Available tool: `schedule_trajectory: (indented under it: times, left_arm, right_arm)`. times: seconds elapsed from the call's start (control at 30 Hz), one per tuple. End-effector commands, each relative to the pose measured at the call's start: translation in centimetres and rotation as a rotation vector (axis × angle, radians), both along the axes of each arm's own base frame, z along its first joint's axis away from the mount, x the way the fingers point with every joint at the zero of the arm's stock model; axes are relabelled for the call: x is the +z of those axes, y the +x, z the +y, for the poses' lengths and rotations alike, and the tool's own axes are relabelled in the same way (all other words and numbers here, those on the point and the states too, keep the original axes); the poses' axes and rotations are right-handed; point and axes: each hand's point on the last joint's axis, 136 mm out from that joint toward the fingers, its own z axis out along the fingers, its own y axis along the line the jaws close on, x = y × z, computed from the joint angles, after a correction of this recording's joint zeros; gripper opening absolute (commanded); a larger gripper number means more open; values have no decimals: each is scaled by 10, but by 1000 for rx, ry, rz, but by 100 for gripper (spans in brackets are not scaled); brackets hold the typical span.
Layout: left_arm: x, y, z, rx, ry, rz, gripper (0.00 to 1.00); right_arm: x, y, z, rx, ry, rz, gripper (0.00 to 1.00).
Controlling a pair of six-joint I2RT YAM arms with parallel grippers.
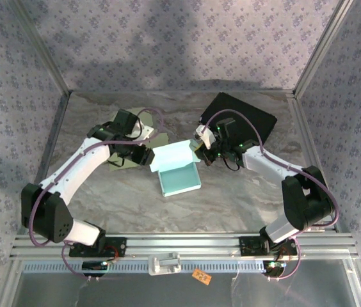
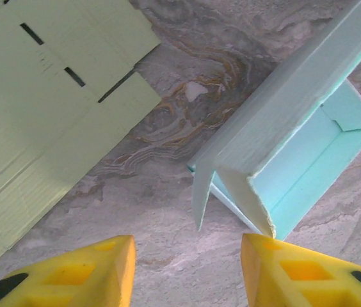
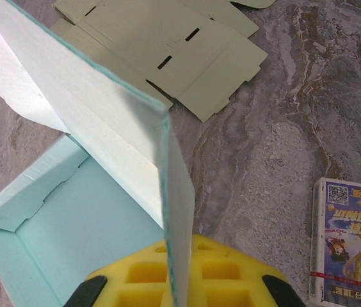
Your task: Fold the paper box
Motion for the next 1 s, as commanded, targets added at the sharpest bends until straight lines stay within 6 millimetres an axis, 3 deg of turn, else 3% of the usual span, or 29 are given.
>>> schedule_trajectory:
  times: [0.0,0.13,0.4,0.53,0.83,0.97]
  left_arm:
    - [-5,-2,-12,-41,-16,15,47]
    - [-4,1,-16,-40,-1,4,46]
    - [34,-7,-2,32,-14,-51,48]
    - [45,-19,-14,18,-115,-9,48]
    - [8,3,-26,-8,-37,83,46]
    - [-4,9,-23,-17,38,107,41]
  right_arm:
    - [2,0,-2,1,-14,-11,0]
    - [1,0,-3,0,-20,-9,0]
    - [-2,0,-5,-6,-25,0,0]
    - [-4,0,-5,-7,-27,5,0]
    - [-5,1,-4,-6,-30,10,0]
    - [-6,1,-4,-13,-34,10,0]
